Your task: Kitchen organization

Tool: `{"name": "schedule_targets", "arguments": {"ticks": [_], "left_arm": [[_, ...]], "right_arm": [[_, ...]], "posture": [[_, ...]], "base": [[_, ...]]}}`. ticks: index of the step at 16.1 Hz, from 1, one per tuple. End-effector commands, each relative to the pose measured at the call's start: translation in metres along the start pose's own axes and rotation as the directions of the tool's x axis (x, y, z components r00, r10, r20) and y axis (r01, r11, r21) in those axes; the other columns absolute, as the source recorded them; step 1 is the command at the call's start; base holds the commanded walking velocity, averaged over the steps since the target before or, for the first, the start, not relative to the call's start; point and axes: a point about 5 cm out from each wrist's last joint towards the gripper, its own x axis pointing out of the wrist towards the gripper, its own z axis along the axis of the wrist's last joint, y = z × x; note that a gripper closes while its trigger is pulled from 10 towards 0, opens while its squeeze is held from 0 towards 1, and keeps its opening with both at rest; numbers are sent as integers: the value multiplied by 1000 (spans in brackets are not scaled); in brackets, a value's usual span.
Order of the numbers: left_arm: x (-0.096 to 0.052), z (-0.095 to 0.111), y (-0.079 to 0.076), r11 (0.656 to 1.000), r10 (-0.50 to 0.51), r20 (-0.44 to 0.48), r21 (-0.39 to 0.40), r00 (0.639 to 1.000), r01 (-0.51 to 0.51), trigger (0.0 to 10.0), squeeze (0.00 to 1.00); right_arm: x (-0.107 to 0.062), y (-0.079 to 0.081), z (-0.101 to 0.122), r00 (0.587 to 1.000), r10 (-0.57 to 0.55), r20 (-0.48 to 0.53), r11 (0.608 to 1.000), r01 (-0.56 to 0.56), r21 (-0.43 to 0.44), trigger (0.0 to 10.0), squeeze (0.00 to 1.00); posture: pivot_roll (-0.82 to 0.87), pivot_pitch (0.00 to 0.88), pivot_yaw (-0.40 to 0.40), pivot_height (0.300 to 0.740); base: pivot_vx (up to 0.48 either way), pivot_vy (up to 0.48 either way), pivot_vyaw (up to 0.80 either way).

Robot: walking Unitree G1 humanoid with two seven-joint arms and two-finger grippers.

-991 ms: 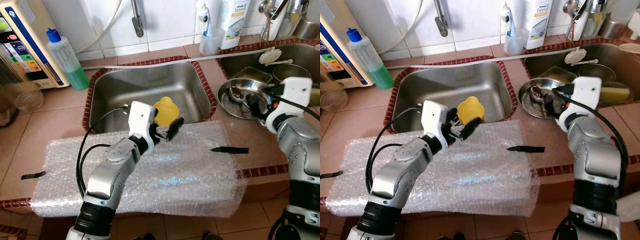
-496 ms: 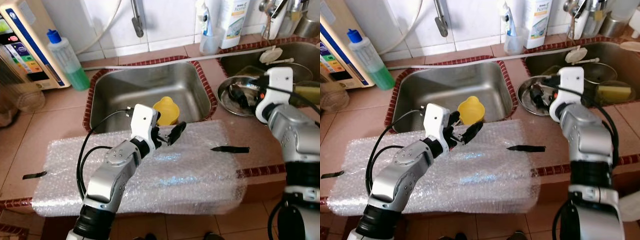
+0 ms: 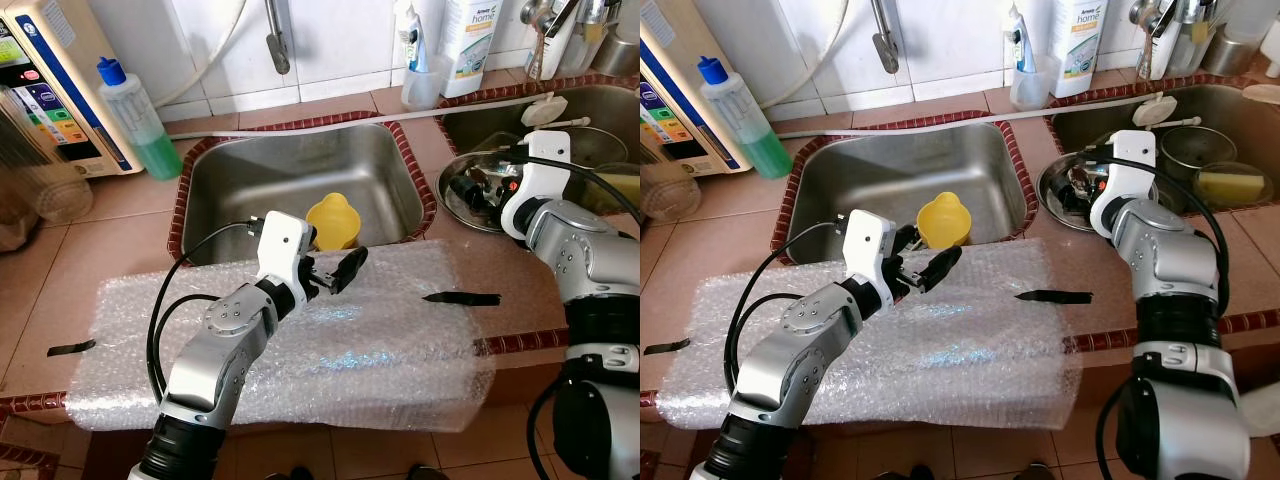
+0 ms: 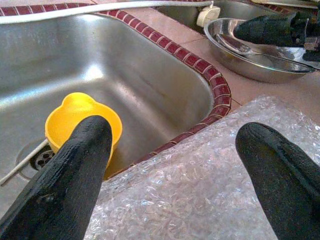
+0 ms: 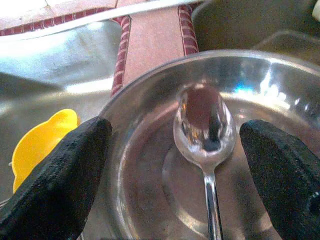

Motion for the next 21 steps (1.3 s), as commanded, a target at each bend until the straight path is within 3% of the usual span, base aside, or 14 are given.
{"name": "schedule_targets", "arguments": {"ticks": [1, 6, 11, 15, 21], "left_arm": [[-4, -1, 3, 1000, 16, -12, 11, 1000, -16, 10000, 0], [-4, -1, 3, 1000, 11, -26, 18, 1000, -11, 10000, 0], [-4, -3, 3, 1000, 12, -39, 19, 999, -12, 10000, 0], [-2, -5, 2, 1000, 11, -42, 16, 999, -10, 10000, 0], [-1, -6, 2, 1000, 8, -45, 16, 999, -7, 10000, 0]], "right_arm": [[1, 0, 4, 1000, 6, -3, 1000, -6, 25, 10000, 0], [1, 2, 14, 1000, -7, -20, 989, 9, 145, 10000, 0], [-7, 13, 1, 996, -5, -85, 980, 22, 198, 10000, 0], [-14, 18, 1, 996, -45, -78, 990, 55, 128, 10000, 0], [-24, 15, -6, 984, -98, -151, 980, 122, 156, 10000, 0]], "posture": [[-305, 184, 139, 740], [-308, 186, 140, 740], [-309, 187, 138, 740], [-321, 186, 138, 740], [-326, 185, 134, 740]], "base": [[0, 0, 0], [0, 0, 0], [0, 0, 0], [0, 0, 0], [0, 0, 0]]}}
